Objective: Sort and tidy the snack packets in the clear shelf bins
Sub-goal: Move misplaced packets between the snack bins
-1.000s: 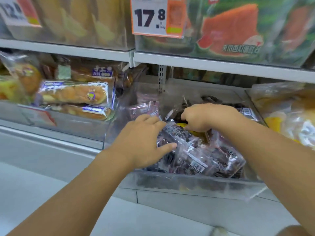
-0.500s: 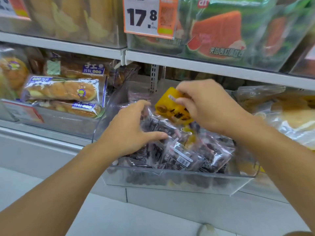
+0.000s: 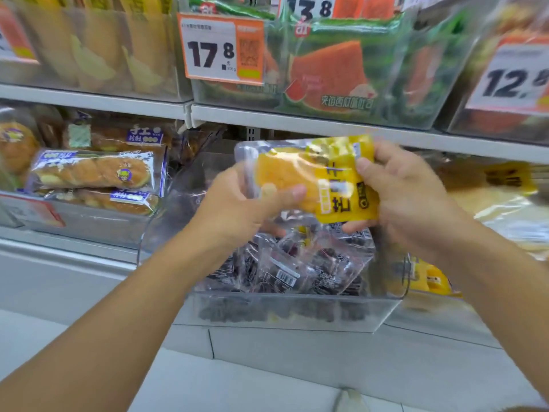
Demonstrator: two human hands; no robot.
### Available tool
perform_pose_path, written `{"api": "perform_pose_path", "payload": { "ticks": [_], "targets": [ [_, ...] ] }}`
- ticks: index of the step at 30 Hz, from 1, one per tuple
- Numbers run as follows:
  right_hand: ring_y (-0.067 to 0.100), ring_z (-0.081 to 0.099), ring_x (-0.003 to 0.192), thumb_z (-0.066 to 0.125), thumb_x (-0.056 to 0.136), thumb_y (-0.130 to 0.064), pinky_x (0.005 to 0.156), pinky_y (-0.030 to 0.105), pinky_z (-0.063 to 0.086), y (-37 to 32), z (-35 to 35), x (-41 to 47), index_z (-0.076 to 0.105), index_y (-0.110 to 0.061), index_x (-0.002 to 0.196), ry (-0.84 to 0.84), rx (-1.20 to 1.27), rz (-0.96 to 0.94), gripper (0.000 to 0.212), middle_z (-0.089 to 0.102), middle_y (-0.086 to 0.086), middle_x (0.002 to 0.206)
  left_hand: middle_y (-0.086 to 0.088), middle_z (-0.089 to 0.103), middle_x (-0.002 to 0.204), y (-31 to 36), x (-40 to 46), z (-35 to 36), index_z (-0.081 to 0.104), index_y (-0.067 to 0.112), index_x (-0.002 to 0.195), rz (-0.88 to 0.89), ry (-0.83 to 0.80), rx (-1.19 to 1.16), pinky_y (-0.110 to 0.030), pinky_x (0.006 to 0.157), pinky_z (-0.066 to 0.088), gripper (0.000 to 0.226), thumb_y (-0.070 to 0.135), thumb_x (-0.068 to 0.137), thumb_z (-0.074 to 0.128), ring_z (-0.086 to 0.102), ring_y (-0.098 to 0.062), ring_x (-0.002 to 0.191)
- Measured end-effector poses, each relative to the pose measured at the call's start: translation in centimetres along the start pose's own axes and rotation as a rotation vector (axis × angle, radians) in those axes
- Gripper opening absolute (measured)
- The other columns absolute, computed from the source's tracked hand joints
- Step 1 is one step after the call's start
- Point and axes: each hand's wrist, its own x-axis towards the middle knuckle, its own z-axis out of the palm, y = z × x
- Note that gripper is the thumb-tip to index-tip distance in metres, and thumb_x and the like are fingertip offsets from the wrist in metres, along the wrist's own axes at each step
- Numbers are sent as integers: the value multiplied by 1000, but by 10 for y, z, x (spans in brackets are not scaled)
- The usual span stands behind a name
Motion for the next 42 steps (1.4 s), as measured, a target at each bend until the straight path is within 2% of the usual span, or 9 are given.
{"api": "perform_pose_path", "payload": {
  "ticks": [5, 9, 17, 21, 28, 33, 37, 39, 42],
  "targets": [
    [21, 72, 77, 74, 79, -19, 61, 34, 59, -12, -34, -6, 67, -16, 105, -172, -103, -24, 27, 76, 4, 89, -4, 78, 86, 4, 1, 11, 73, 16, 99, 75, -85, 69, -28, 51, 56, 28, 21, 72, 79, 73, -22, 71],
    [19, 73, 84, 79, 72, 0, 76, 28, 58, -28, -64, -29, 76, -9, 95, -336, -323, -233, 25, 77, 6, 91, 3, 78, 93, 3, -3, 47, 80, 11, 100, 740, -85, 384, -28, 74, 58, 19, 7, 82, 80, 73, -15, 84],
    [19, 67, 107, 74, 77, 3, 87, 43, 54, -2, -151, -49, 74, -26, 116, 263, -1150, -529, 48, 73, -5, 114, -7, 75, 102, -8, 18, 137, 78, 5, 103, 1102, 15, 606, -37, 84, 58, 16, 3, 92, 66, 71, -23, 96],
    [25, 34, 142, 62, 88, 0, 113, 39, 33, 17, -156, -49, 39, -23, 152, 219, -1299, -114, 72, 38, 2, 156, -9, 75, 93, -31, 29, 160, 79, 5, 99, 1073, 25, 896, -43, 65, 61, 26, -4, 77, 67, 71, -30, 82],
    [6, 37, 141, 57, 89, -57, 119, 37, 25, 18, -155, -55, 58, -39, 136, -21, -1305, -171, 50, 43, -16, 152, 5, 73, 98, -48, 29, 178, 76, 15, 98, 789, -109, 919, -37, 83, 54, 32, 37, 93, 54, 63, -18, 98],
    [9, 42, 134, 57, 98, -16, 114, 8, -8, 19, -157, -43, 64, -28, 133, 4, -1245, -250, 37, 41, -12, 154, 3, 64, 116, -48, 30, 175, 79, 18, 86, 718, -130, 1002, -39, 98, 45, 41, 51, 84, 55, 50, -20, 115],
    [-3, 53, 120, 50, 93, -6, 103, 13, 38, 23, -135, -39, 67, -25, 124, -188, -1168, -290, 40, 49, -10, 150, 7, 55, 121, -49, 28, 170, 74, 18, 79, 640, -107, 832, -34, 88, 50, 33, 47, 80, 60, 54, -13, 110],
    [-15, 51, 89, 49, 88, -4, 73, 6, 37, 27, -128, -38, 67, -25, 107, -280, -1132, -257, 34, 55, -12, 141, 11, 56, 117, -44, 27, 164, 71, 19, 82, 634, -105, 732, -30, 83, 51, 23, 40, 78, 64, 59, -6, 101],
    [-16, 47, 103, 49, 88, 2, 86, -1, 35, 27, -128, -42, 63, -30, 126, -207, -1054, -221, 52, 45, -13, 152, 11, 63, 109, -31, 23, 150, 70, 19, 92, 631, -100, 691, -28, 85, 51, 20, 30, 76, 67, 61, -6, 99]
  ]
}}
